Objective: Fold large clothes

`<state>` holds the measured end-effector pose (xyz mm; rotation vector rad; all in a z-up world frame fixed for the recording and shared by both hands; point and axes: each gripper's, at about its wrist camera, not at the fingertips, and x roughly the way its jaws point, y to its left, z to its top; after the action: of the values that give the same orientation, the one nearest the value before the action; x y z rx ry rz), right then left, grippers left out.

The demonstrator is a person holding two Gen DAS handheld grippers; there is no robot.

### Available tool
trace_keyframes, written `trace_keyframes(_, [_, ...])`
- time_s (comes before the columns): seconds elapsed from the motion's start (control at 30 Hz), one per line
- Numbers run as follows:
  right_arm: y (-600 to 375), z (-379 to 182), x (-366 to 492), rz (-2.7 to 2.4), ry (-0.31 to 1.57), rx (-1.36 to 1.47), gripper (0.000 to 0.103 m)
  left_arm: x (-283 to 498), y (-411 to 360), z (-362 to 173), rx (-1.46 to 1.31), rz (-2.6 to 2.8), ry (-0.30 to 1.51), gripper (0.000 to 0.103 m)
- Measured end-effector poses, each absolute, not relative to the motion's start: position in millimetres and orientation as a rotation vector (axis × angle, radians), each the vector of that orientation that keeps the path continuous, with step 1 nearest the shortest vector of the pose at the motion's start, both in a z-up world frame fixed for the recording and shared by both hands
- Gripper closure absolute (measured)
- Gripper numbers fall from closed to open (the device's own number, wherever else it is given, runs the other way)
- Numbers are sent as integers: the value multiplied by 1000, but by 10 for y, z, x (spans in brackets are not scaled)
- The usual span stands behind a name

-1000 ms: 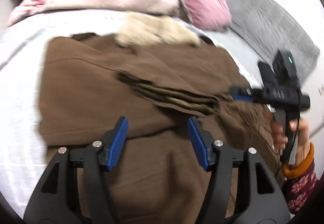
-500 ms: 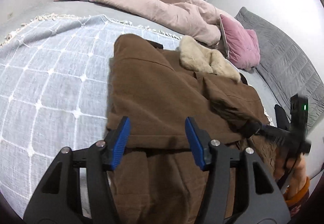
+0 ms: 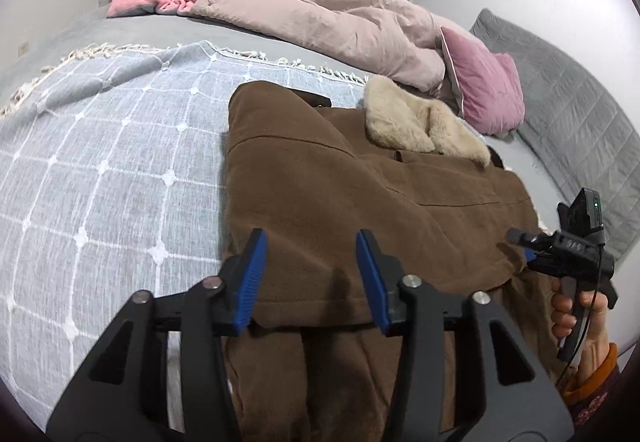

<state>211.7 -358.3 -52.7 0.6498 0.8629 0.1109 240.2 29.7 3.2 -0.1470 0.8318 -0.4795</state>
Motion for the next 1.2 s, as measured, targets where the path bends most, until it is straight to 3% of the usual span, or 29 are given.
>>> trace_keyframes(0.03, [-3494,-529,2151,120,852,612,58,2426,288,43,-141,-479,829,61])
trace_keyframes(0.07, [-3385,-485,2195,130,848,545,90,2466,273,73,-134,-478,821,63])
trace_keyframes(0.27, [-3340,243,1966,72,570,380,95,2685,135,182,-131,-496,759,65])
trace_keyframes(0.33, [-3450,240,1939,2,536,376,95,2774,0,79,-103,-498,781,65])
trace_keyframes(0.43, [-3642,-151,2062,-81,681,420,88,2910,-236,-240,11,-441,877,65])
trace_keyframes(0.5, [-3723,-480,2178,-143,824,418,74,2946,-323,-437,65,-418,921,65])
trace_keyframes(0.63, [-3785,-566,2125,-134,801,431,72,2885,-386,-423,118,-391,890,65])
trace_keyframes(0.77, [-3742,-388,1999,-188,829,382,61,2757,-329,-312,133,-354,909,64])
trace_keyframes(0.83, [-3815,-325,1942,-180,833,378,57,2605,-233,-200,120,-351,933,54])
trace_keyframes(0.9, [-3815,-198,1749,-172,835,372,53,2435,-81,-85,78,-365,949,36])
trace_keyframes(1.0, [-3832,40,1357,-151,825,368,41,2130,117,56,38,-422,993,31])
trace_keyframes(1.2, [-3930,340,411,-134,846,306,33,1448,374,288,158,-419,989,21])
